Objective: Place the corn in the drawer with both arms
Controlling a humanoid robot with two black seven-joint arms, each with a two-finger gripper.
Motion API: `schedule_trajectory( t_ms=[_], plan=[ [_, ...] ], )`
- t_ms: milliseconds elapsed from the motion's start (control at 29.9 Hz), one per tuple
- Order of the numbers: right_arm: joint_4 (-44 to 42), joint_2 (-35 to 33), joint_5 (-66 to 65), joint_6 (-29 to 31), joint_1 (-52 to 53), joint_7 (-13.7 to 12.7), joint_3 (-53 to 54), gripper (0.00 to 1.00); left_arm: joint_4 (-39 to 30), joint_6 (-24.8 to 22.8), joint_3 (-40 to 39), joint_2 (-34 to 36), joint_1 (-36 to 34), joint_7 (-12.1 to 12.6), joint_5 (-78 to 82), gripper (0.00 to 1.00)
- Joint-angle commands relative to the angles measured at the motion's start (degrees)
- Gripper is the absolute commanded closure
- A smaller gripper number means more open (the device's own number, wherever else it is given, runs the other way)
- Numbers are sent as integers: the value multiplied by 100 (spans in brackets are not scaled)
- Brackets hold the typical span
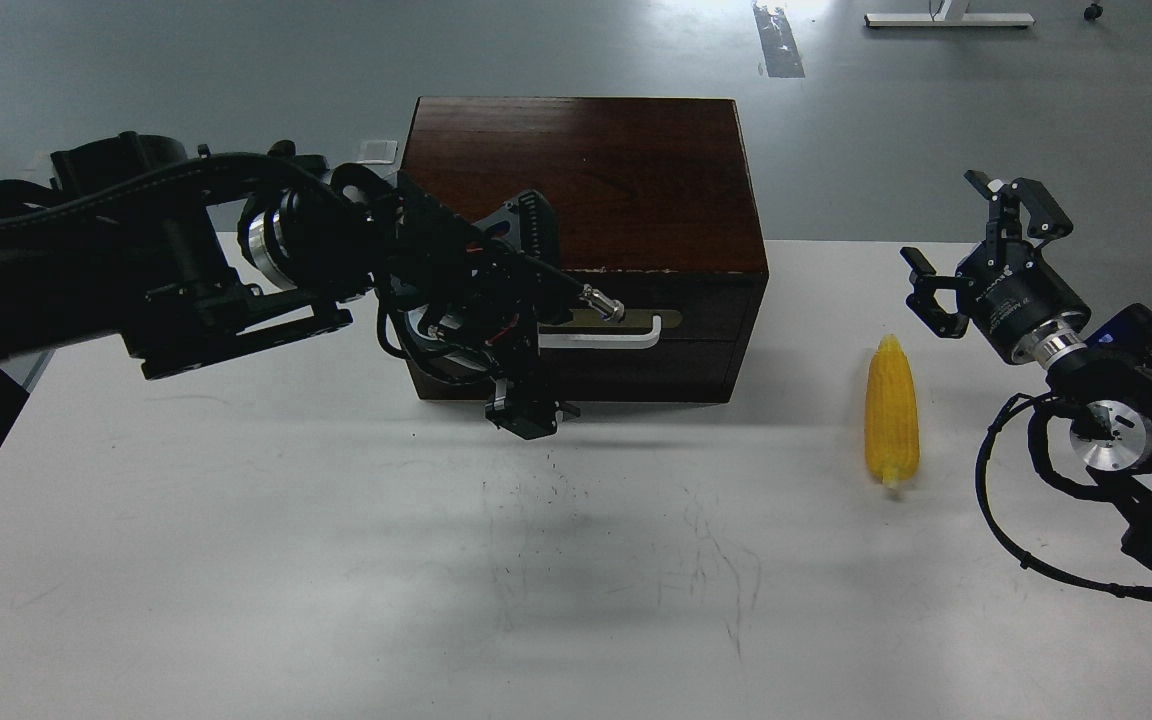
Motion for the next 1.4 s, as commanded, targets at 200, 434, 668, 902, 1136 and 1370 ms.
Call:
schedule_trajectory(
  t_ms=[200, 434, 668, 902, 1136, 1370],
  plan=[
    [8, -35, 8, 0, -10, 0, 50, 0, 148, 1, 6, -174, 1, 0, 0, 1],
    [17, -61, 8, 0, -28, 0, 59, 0, 148, 1, 58, -218, 18, 0, 8, 1],
    [34, -61, 8, 0, -63, 0, 120, 0, 165, 1, 173, -253, 27, 0, 35, 1],
    [34, -61, 8, 0, -63, 0, 129, 0, 183, 1, 173, -271, 80, 0, 70, 1],
    [34, -61, 8, 0, -72, 0, 138, 0, -1, 1, 164, -271, 106, 0, 52, 1],
    [34, -61, 8, 0, -80, 0, 164, 0, -291, 1, 199, -218, 106, 0, 26, 1]
  ],
)
